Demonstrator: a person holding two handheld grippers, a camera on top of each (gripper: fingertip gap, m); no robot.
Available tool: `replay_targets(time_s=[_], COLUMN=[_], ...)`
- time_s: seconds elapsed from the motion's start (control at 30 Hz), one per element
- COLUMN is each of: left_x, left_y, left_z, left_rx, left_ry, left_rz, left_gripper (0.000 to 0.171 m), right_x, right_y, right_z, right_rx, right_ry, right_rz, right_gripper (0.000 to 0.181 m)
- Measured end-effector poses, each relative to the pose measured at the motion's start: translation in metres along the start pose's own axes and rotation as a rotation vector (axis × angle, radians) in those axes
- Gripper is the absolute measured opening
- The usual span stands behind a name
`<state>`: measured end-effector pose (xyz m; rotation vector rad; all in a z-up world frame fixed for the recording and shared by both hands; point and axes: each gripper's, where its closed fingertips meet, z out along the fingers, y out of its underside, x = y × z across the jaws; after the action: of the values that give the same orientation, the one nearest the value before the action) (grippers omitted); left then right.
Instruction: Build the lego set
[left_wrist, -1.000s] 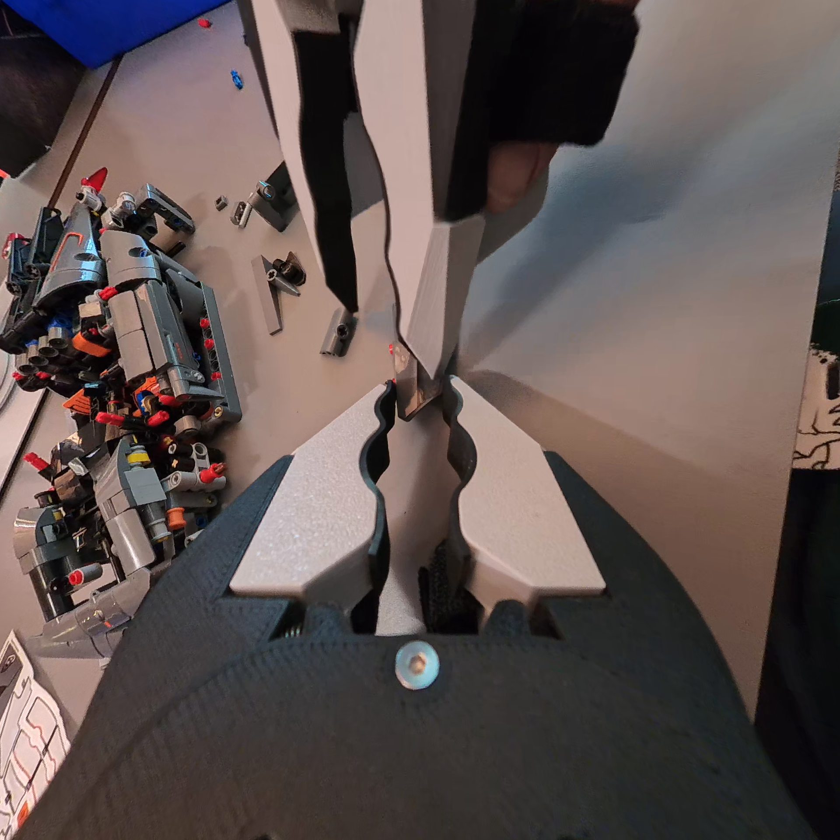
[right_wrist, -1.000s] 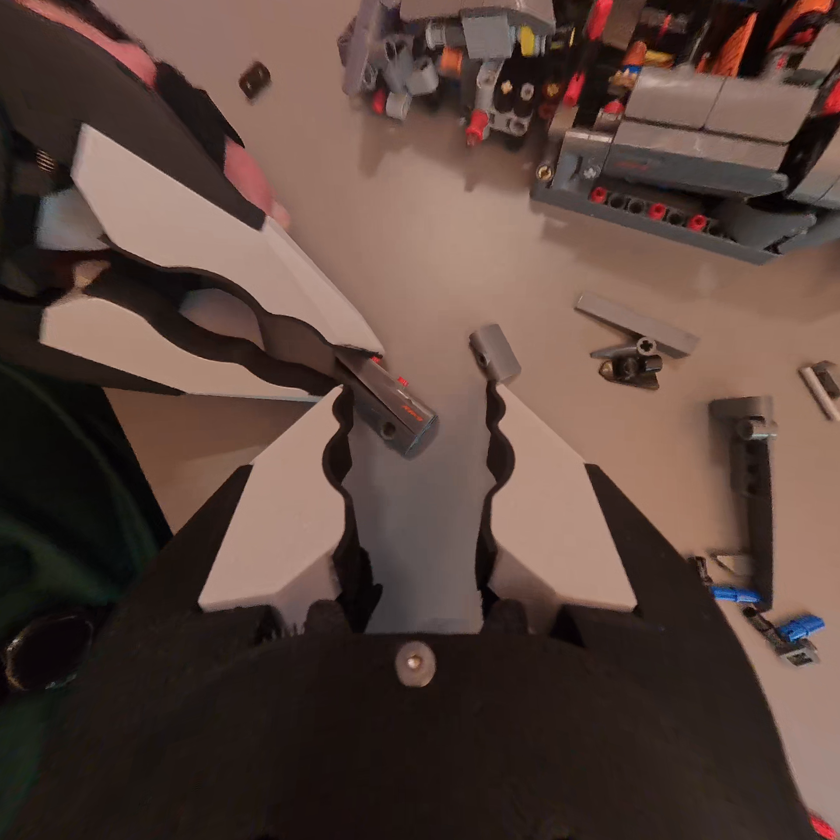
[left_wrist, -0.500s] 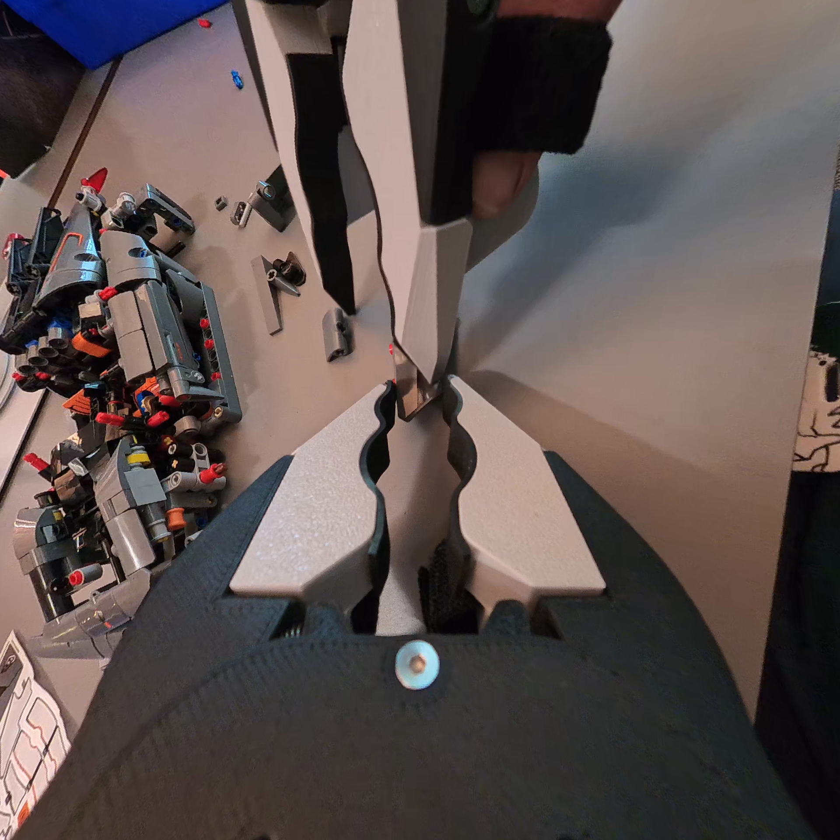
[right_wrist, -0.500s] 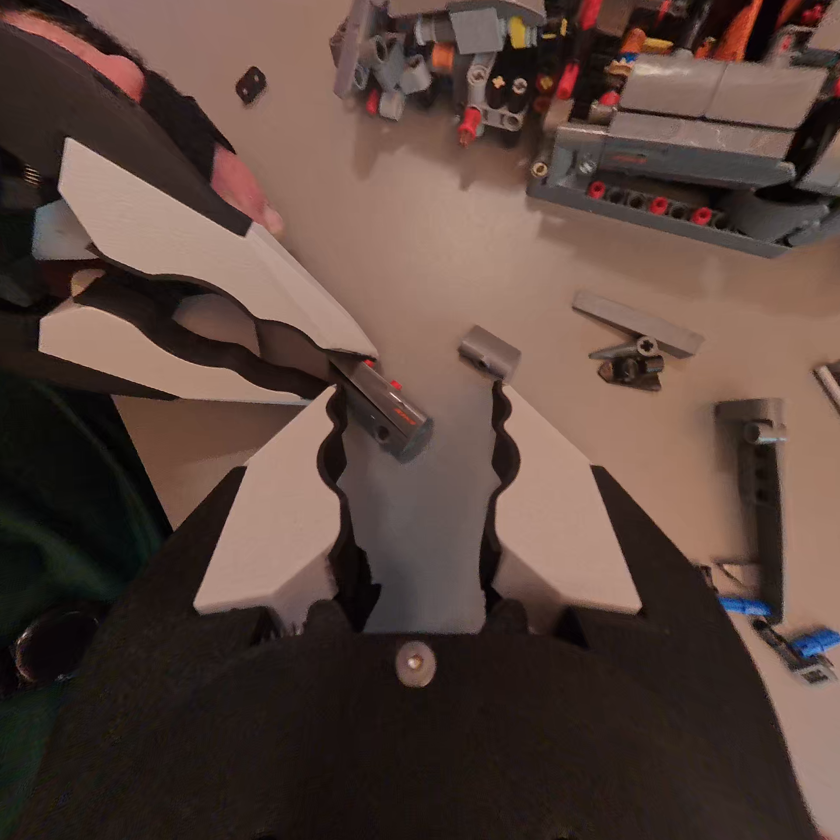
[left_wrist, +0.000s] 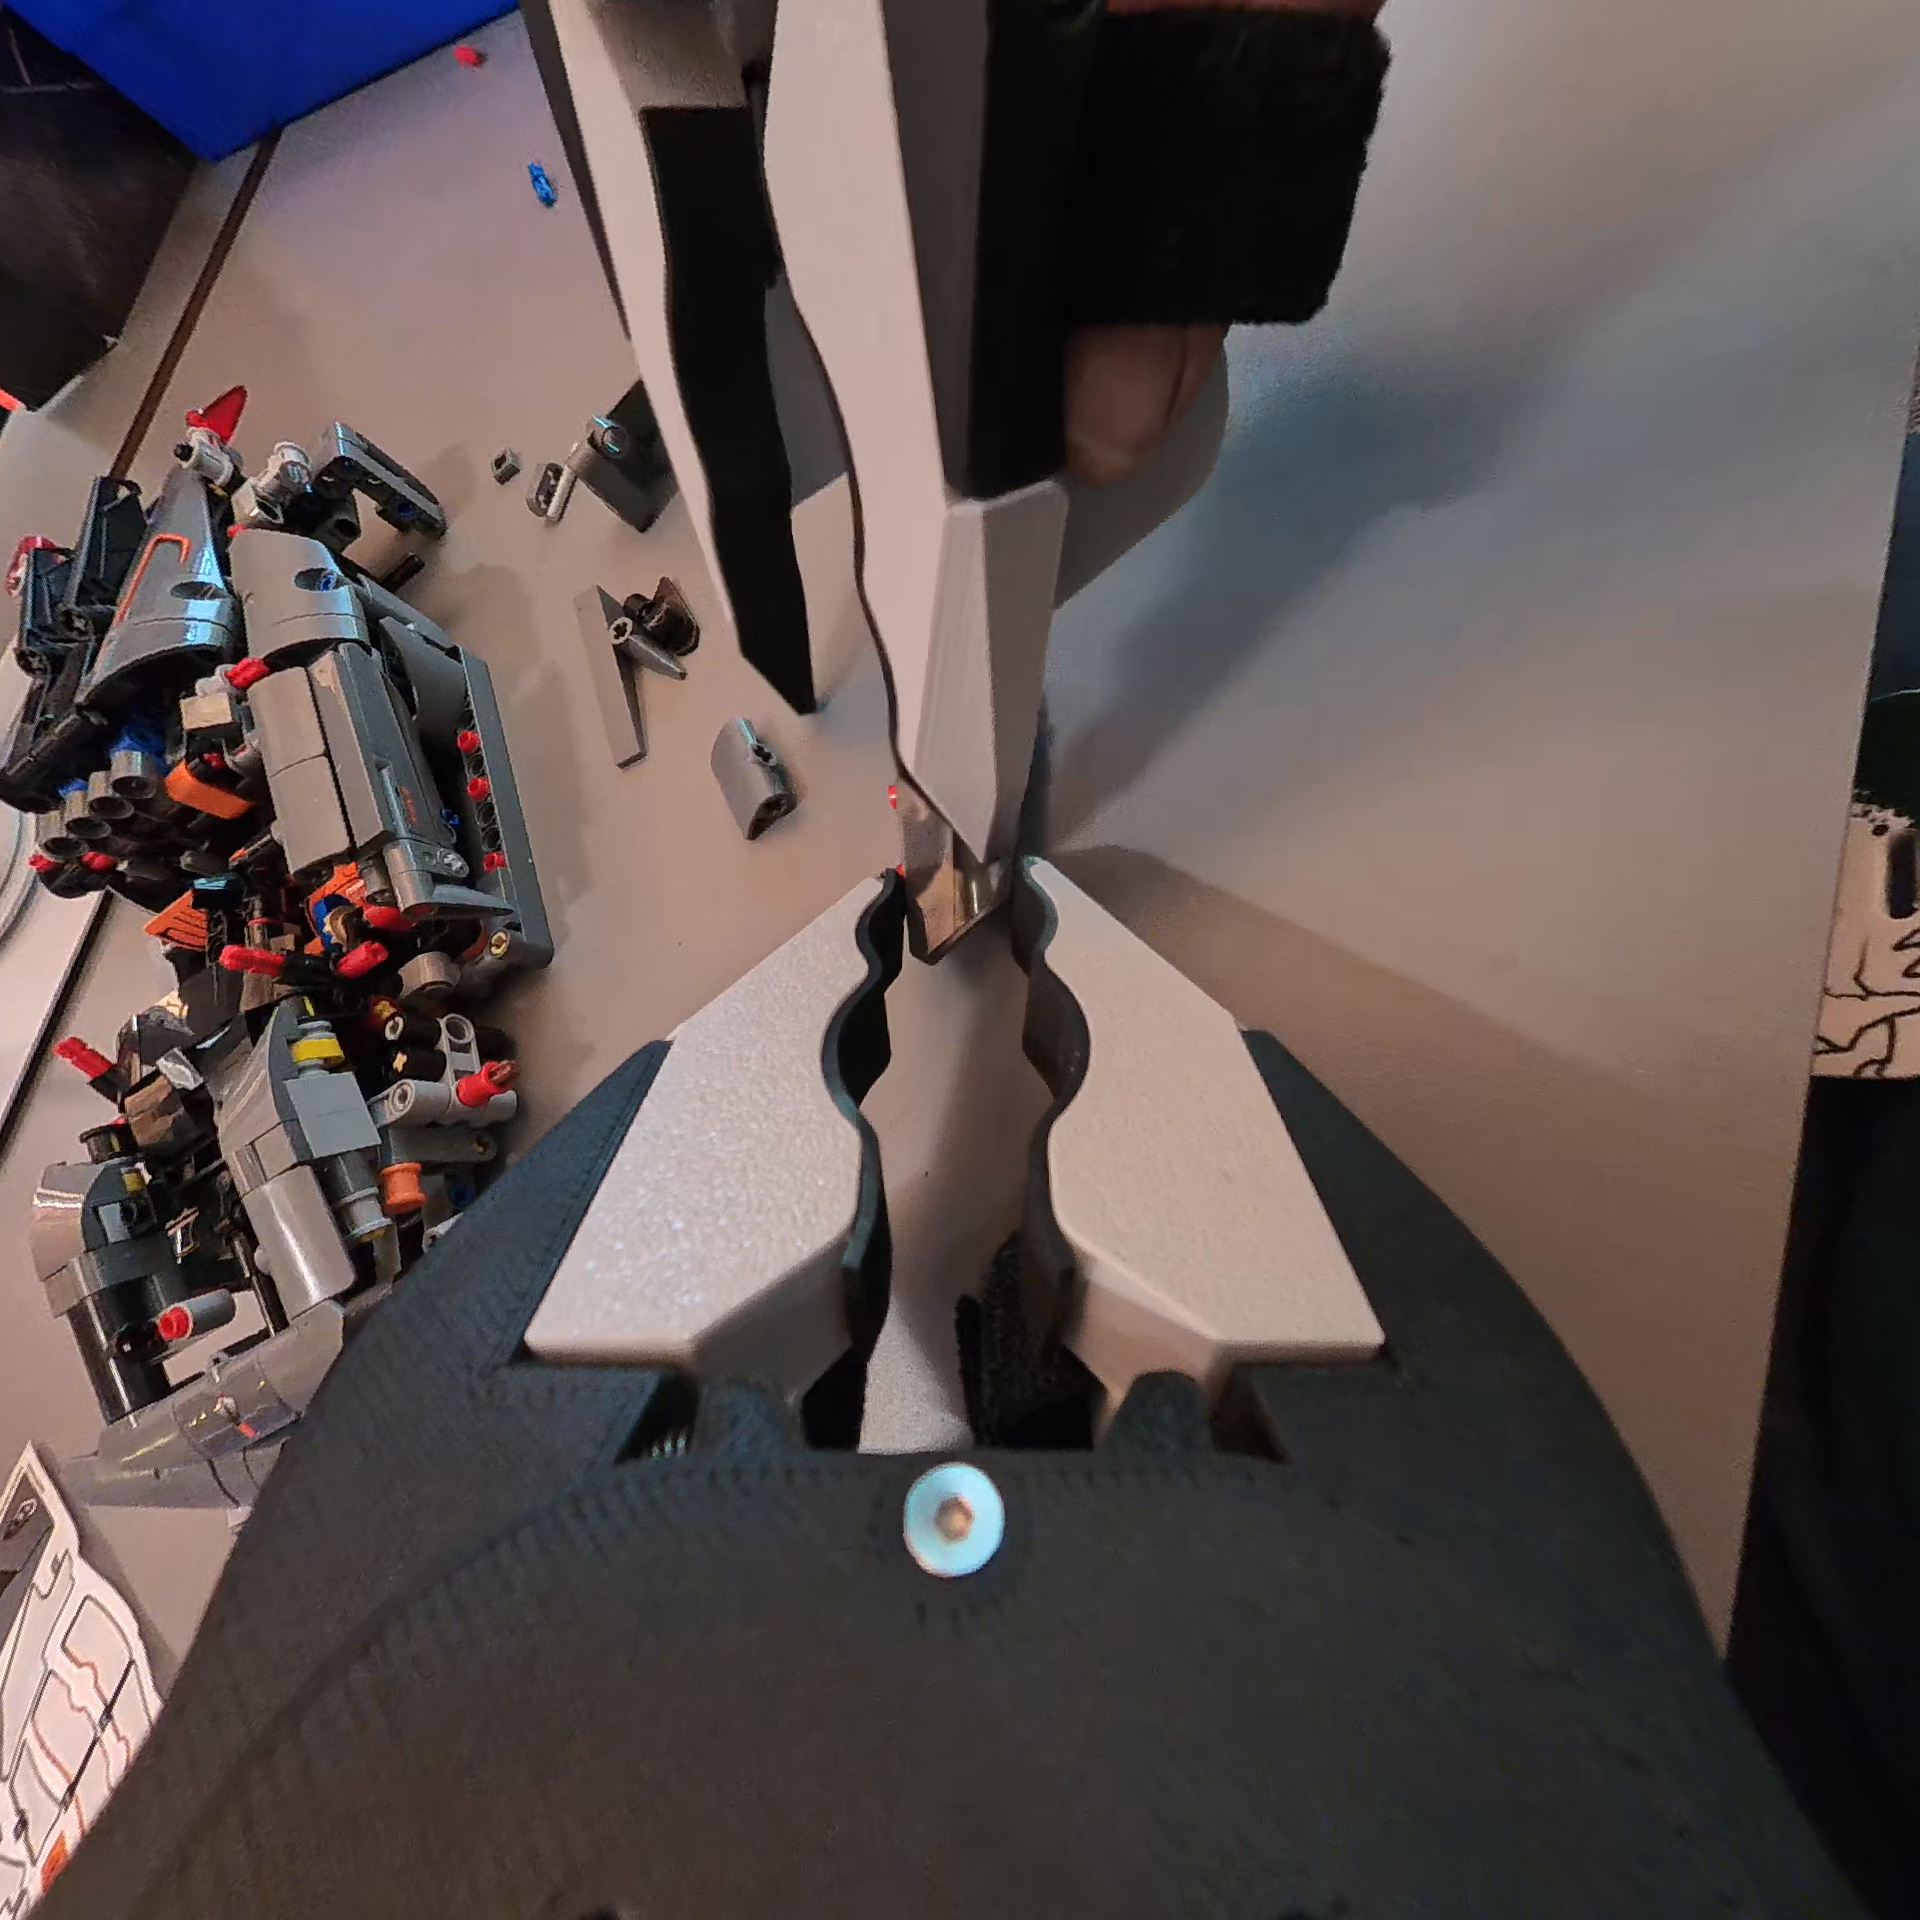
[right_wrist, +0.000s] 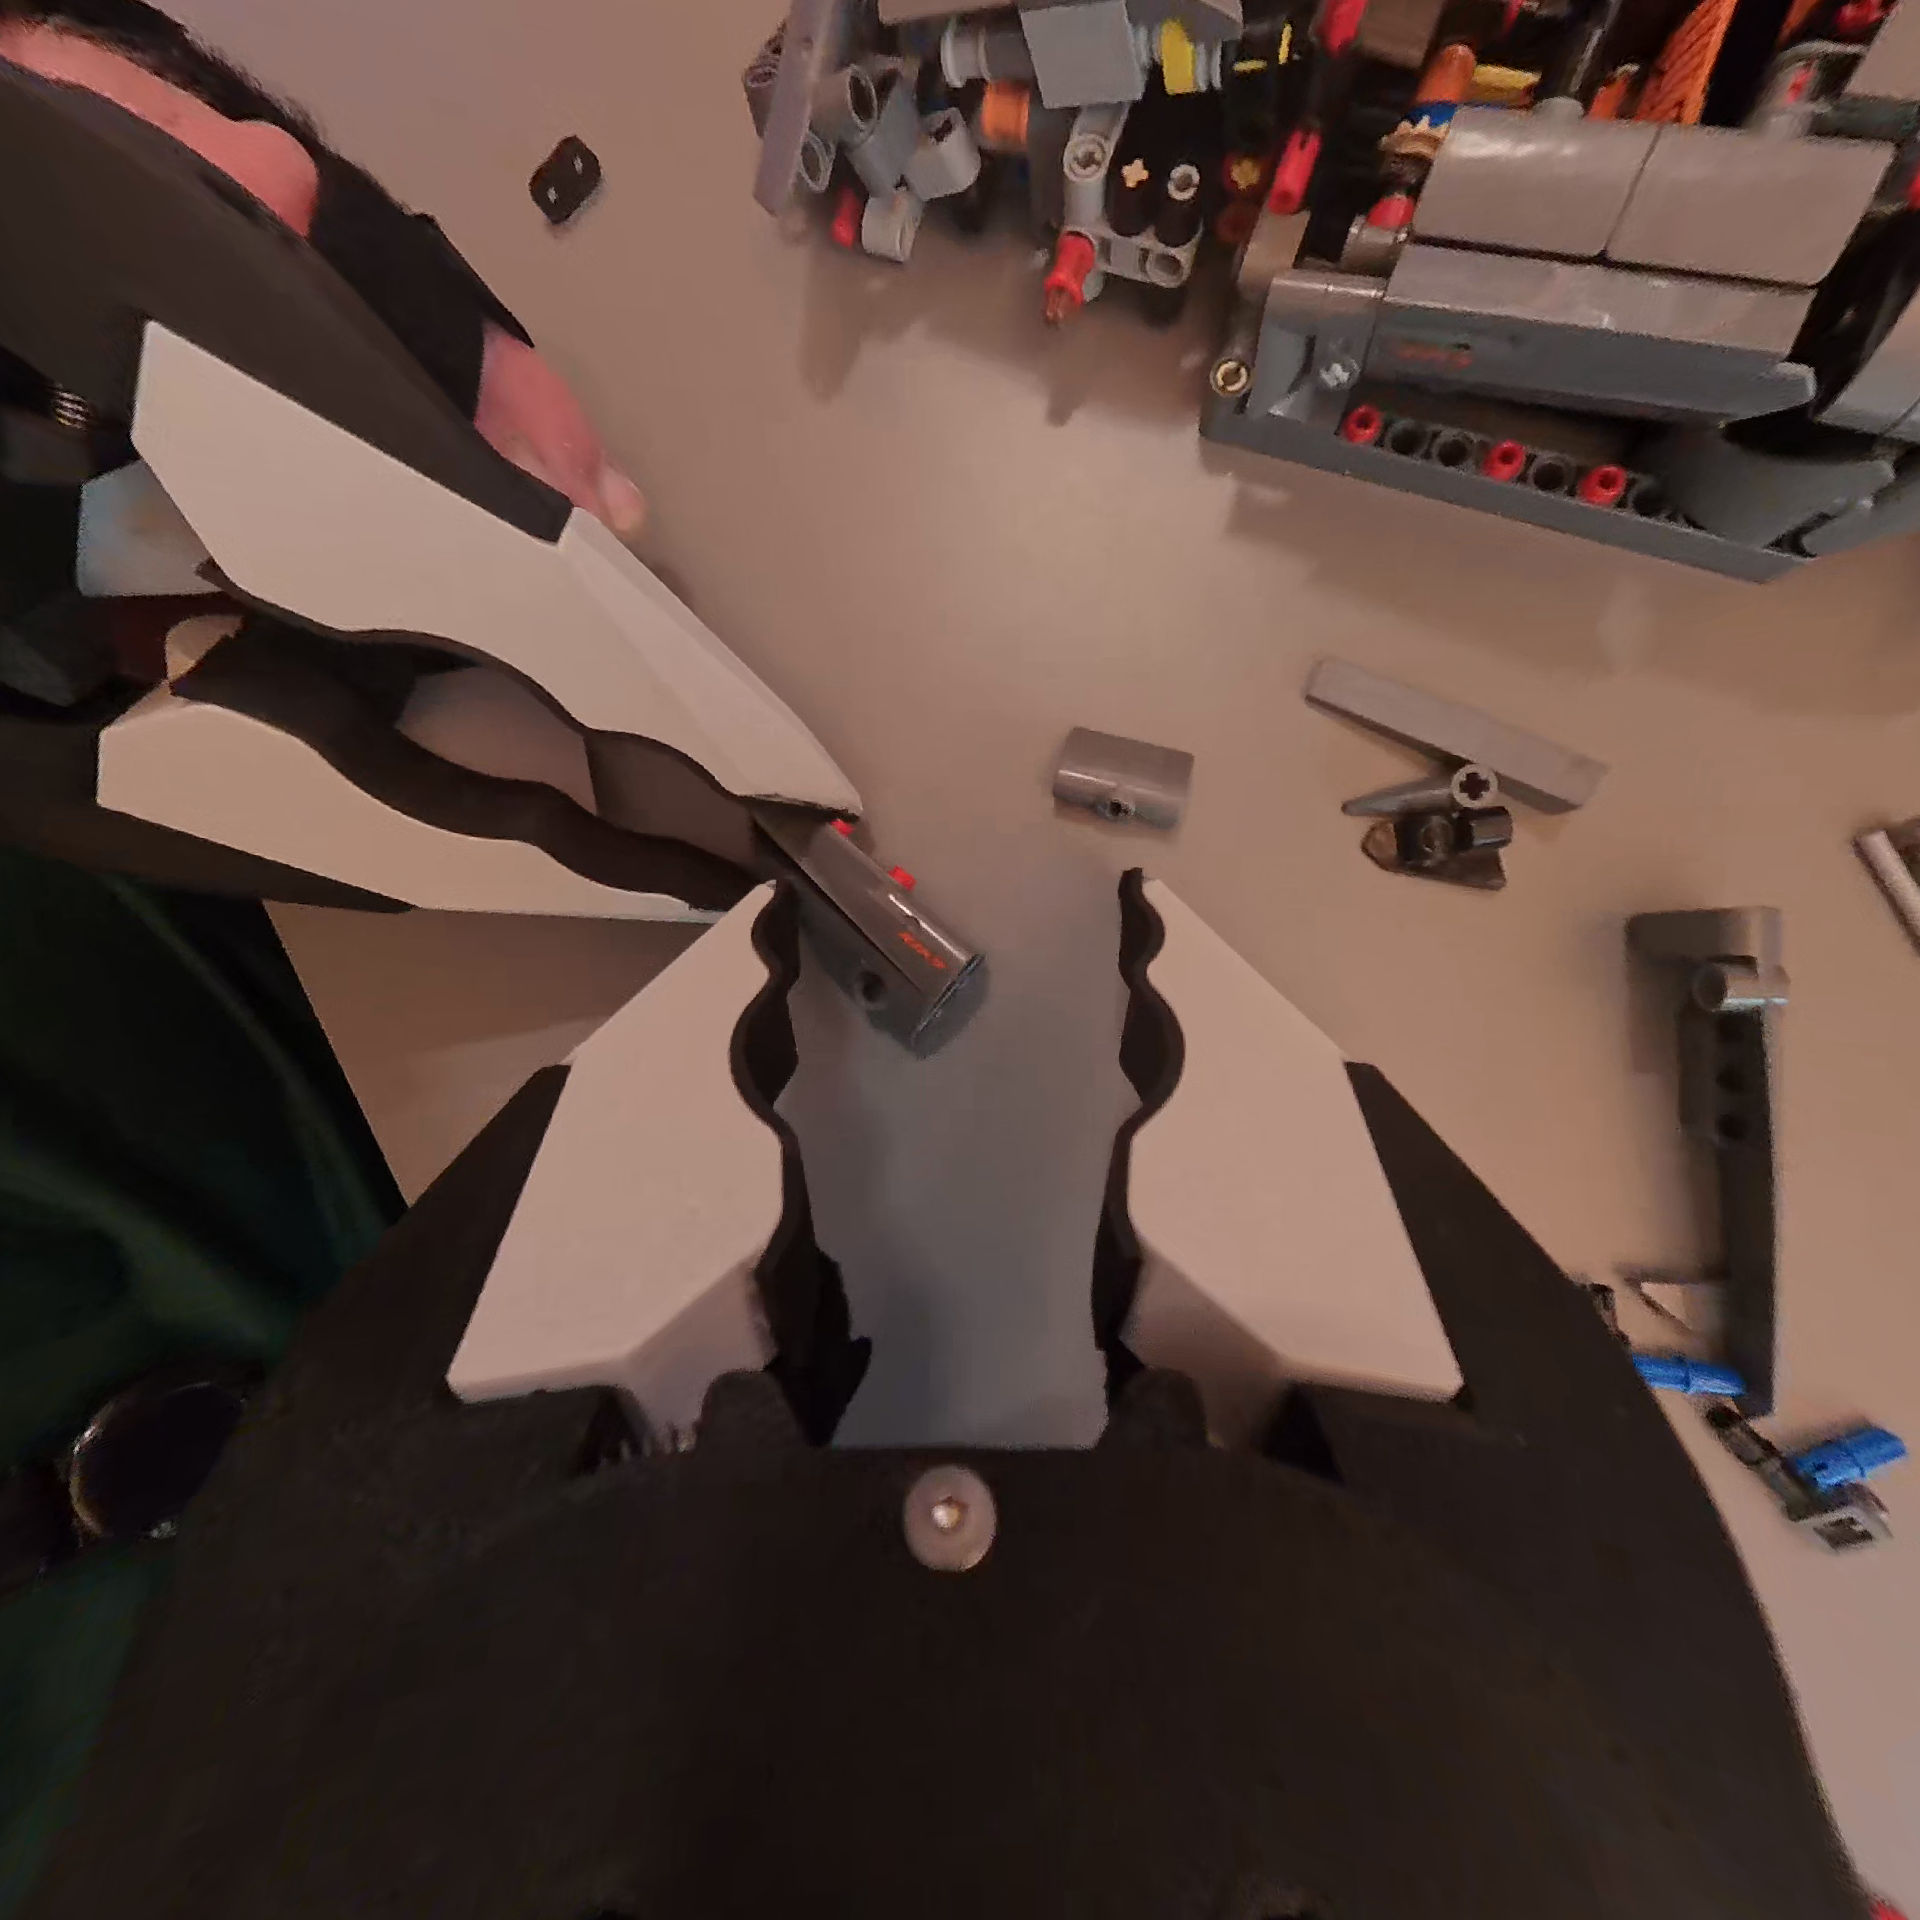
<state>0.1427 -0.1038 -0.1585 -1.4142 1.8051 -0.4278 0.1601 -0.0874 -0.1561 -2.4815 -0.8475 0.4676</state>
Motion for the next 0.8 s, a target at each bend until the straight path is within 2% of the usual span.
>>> replay_targets(time_s=[0.17, 0.53, 0.8], left_x=[0.0, 0.0, 0.0], left_y=[0.0, 0.0, -0.001], left_z=[0.0, 0.0, 0.0], left_rx=[-0.001, 0.002, 0.004], left_ry=[0.002, 0.012, 0.008], left_rz=[-0.002, -0.015, -0.006], left_gripper=[0.018, 0.019, 0.019], right_x=[-0.002, -0.007, 0.002], right_y=[-0.013, -0.01, -0.002], right_z=[0.004, 0.007, -0.003], right_rx=[0.049, 0.084, 0.103], right_ry=[0.012, -0.01, -0.026], right_rz=[-0.002, 0.037, 0.081], right_gripper=[0.063, 0.061, 0.044])
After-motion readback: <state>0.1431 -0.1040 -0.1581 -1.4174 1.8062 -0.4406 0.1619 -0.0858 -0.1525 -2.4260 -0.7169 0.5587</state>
